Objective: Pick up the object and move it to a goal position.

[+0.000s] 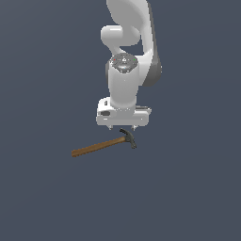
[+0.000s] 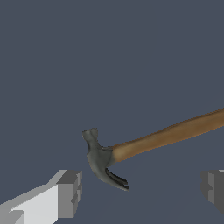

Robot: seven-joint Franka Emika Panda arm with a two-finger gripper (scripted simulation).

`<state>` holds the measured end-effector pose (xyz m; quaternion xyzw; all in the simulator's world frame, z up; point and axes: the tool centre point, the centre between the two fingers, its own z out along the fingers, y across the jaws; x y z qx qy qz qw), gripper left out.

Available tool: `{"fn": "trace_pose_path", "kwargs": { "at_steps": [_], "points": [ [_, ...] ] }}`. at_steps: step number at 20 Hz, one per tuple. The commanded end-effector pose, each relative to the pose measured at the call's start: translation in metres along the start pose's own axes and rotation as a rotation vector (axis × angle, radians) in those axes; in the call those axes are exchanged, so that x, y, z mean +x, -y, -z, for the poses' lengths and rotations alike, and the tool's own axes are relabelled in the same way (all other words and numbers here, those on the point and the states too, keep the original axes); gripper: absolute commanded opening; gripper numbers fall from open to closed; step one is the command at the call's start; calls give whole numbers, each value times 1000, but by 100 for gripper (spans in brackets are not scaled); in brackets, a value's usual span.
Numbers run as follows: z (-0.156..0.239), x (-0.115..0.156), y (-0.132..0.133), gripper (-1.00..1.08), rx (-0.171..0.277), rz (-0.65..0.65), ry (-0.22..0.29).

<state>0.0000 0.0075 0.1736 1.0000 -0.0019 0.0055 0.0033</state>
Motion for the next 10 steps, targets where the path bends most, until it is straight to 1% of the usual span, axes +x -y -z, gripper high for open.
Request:
{"fn": "trace_pose_path", "kwargs": {
  "at_steps": [1, 4, 10],
  "points": [
    [0, 0, 0, 100, 0, 0, 0],
    [2, 0, -4, 100, 0, -4, -1],
    [11, 0, -20, 100, 2, -14, -7]
  ]
}}
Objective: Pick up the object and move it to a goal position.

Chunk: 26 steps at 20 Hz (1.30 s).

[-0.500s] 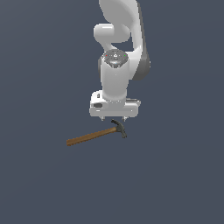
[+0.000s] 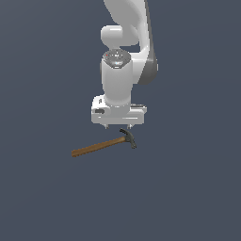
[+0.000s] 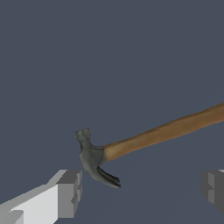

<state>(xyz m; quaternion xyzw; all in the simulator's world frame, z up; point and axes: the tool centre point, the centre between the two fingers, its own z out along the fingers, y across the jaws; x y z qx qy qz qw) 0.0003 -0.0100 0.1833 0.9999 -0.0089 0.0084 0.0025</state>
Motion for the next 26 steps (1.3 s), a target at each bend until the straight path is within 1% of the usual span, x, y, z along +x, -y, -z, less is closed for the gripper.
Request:
{"fn": "trace_pose_path", "kwargs": {
  "at_steps": [1, 7, 13, 19, 26],
  "points": [
    [2, 0, -3, 100, 0, 1, -1],
    [0, 0, -3, 100, 1, -16, 0],
    [-7, -1, -6, 100, 6, -95, 2],
    [-20, -2, -12, 100, 11, -229, 7],
    [-39, -4, -23, 100, 16, -445, 14]
  ]
}}
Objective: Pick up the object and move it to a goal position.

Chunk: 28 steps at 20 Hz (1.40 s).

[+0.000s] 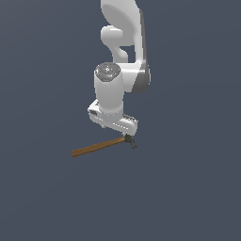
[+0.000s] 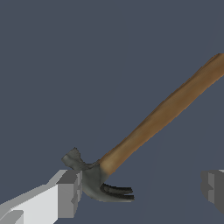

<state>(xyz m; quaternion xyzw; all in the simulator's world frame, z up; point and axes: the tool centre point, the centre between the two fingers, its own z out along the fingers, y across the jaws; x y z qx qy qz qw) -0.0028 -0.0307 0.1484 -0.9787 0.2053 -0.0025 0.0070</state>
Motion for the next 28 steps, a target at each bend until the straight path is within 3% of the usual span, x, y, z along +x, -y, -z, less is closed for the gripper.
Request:
{"fn": "trace_pose_path", "kwargs": {
  "at_steps": [1, 21, 28],
  "points": [
    [-7, 1, -4, 100, 1, -81, 2],
    [-61, 5, -43, 100, -6, -722, 4],
    [-73, 6, -55, 100, -11, -887, -1]
  ]
}}
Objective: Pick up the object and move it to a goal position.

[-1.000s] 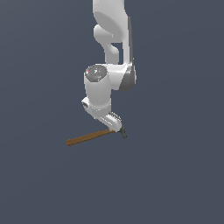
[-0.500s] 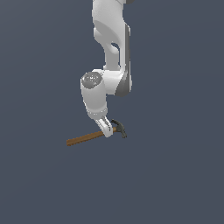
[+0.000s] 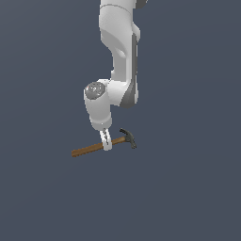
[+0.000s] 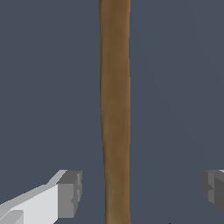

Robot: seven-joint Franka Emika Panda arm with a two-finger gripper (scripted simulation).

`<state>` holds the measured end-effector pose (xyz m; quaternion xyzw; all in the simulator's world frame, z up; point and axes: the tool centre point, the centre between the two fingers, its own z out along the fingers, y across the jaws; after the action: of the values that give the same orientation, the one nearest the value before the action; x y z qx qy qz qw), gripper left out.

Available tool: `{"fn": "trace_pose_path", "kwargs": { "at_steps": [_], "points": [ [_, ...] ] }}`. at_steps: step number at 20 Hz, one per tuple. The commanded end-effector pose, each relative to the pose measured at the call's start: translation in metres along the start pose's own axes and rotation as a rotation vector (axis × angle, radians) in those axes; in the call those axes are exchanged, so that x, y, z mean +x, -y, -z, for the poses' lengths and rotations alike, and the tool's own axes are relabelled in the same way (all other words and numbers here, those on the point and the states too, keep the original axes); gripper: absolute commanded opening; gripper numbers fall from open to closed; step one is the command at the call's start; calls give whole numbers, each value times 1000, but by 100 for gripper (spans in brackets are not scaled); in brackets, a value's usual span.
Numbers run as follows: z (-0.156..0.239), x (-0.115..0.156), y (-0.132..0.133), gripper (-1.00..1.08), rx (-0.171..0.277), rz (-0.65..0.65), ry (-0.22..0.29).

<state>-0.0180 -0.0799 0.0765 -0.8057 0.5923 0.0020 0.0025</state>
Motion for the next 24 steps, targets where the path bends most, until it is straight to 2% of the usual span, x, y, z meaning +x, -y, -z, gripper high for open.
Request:
{"fn": "trace_pose_path", "kwargs": {
  "at_steps": [1, 8, 15, 24],
  "points": [
    [-4, 3, -2, 100, 0, -50, -2],
    [-9, 7, -5, 100, -1, -125, -6],
    [-12, 7, -6, 100, -2, -127, -6],
    [-50, 7, -7, 100, -2, -132, -6]
  ]
}}
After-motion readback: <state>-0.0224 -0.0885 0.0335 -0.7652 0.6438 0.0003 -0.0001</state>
